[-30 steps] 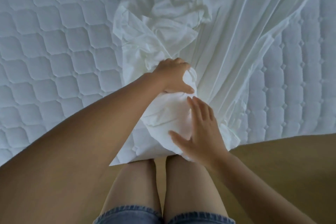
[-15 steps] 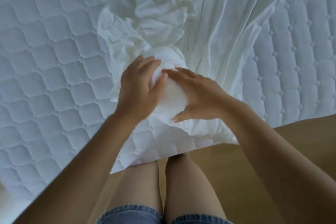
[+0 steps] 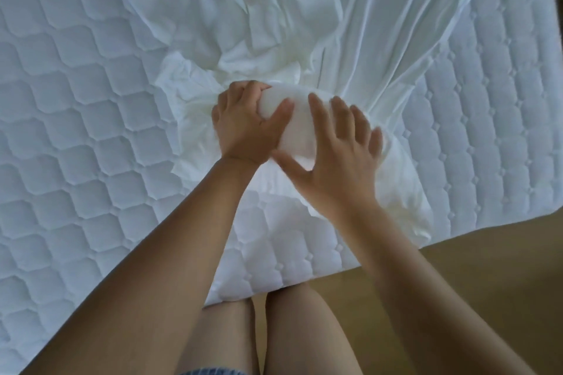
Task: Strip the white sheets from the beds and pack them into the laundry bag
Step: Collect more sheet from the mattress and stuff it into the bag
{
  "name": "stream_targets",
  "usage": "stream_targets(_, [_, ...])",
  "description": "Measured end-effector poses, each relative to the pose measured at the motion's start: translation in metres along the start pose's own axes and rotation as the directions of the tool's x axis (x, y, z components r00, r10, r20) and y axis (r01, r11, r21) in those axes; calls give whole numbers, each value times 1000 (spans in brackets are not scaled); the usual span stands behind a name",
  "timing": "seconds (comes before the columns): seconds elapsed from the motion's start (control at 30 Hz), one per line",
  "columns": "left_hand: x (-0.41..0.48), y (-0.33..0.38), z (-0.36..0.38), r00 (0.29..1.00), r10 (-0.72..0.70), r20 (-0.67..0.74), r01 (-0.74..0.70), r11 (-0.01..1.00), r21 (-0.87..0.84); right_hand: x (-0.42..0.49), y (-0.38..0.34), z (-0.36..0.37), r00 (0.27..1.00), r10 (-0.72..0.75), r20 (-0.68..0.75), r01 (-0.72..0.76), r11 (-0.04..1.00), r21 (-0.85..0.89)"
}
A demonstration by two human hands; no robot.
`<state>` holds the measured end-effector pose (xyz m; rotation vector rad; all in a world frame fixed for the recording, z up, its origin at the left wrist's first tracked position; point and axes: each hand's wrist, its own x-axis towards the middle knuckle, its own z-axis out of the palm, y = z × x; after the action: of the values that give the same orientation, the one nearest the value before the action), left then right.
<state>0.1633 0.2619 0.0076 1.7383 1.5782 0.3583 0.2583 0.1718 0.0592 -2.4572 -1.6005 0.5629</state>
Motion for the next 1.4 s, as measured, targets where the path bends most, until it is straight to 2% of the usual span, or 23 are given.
stream_targets(0.1, [19,11,8,998,-45,32,43,996,73,16,10,24,998,2,-63,4,995,98])
stream_targets(0.17, [41,9,9,990,-135,39,133,989,57,44,10,24,995,-26,-93,38,991,128])
stream_targets(0.23, [64,5,1,969,-234,76,241,965,-100,76,6,18,999,-32,-9,33,981,189])
stream_targets(0.3, [74,-2,-7,975,-192,109,215,940,-265,103,0,15,999,-42,-5,42,963,266])
stream_targets(0.33, [73,-5,-11,987,-131,95,152,951,-268,114,-3,15,999,-38,-29,45,952,301])
stream_targets(0.43, [61,-13,-21,990,139,7,-137,983,-124,137,-9,19,998,-26,-61,47,925,376])
stream_targets(0.5, [54,-21,-23,963,262,66,-266,963,50,149,-10,21,997,-26,-77,57,897,439])
stream_targets(0.53, [51,-23,-23,963,242,122,-256,959,122,156,-10,22,997,-16,-79,52,878,476])
stream_targets(0.6, [53,-21,-17,974,98,203,-140,969,203,168,-6,28,996,48,-76,4,824,566])
stream_targets(0.7, [78,-10,-8,976,22,215,-73,970,234,177,-2,35,958,234,-165,-61,729,682])
stream_targets(0.73, [88,-7,-6,977,9,213,-58,973,224,176,1,34,946,241,-218,-45,760,648])
stream_targets(0.77, [97,-3,-5,978,-6,210,-37,978,203,173,7,34,946,202,-255,-34,840,541])
stream_targets(0.83, [107,-4,-4,978,-34,205,7,991,131,159,25,35,974,145,-176,-95,959,267])
stream_targets(0.87, [110,-6,-4,979,-47,199,28,995,95,150,34,35,976,197,-89,-176,964,198])
stream_targets(0.9, [111,-8,-5,980,-64,190,50,996,77,141,42,39,965,261,-2,-255,944,211])
stream_targets(0.93, [113,-9,-6,979,-90,182,77,994,77,135,45,44,954,287,91,-301,901,311])
stream_targets(0.97, [115,-11,-5,975,-133,180,119,989,86,134,43,50,946,276,167,-323,813,485])
stream_targets(1.03, [118,-13,-7,945,-256,204,252,967,47,142,31,59,933,264,243,-353,549,758])
stream_targets(1.07, [118,-15,-10,924,-313,219,327,945,-29,148,26,61,932,248,264,-354,469,809])
stream_targets(1.1, [118,-17,-13,907,-353,228,386,915,-117,153,21,62,933,232,275,-354,450,820])
stream_targets(1.17, [110,-21,-21,892,-392,226,436,878,-197,158,18,62,940,192,284,-342,493,800])
stream_targets(1.27, [95,-31,-31,873,-444,202,476,866,-153,158,14,60,938,124,325,-339,532,776])
stream_targets(1.4, [65,-51,-48,801,-550,236,586,802,-119,148,-7,59,873,43,486,-411,603,684])
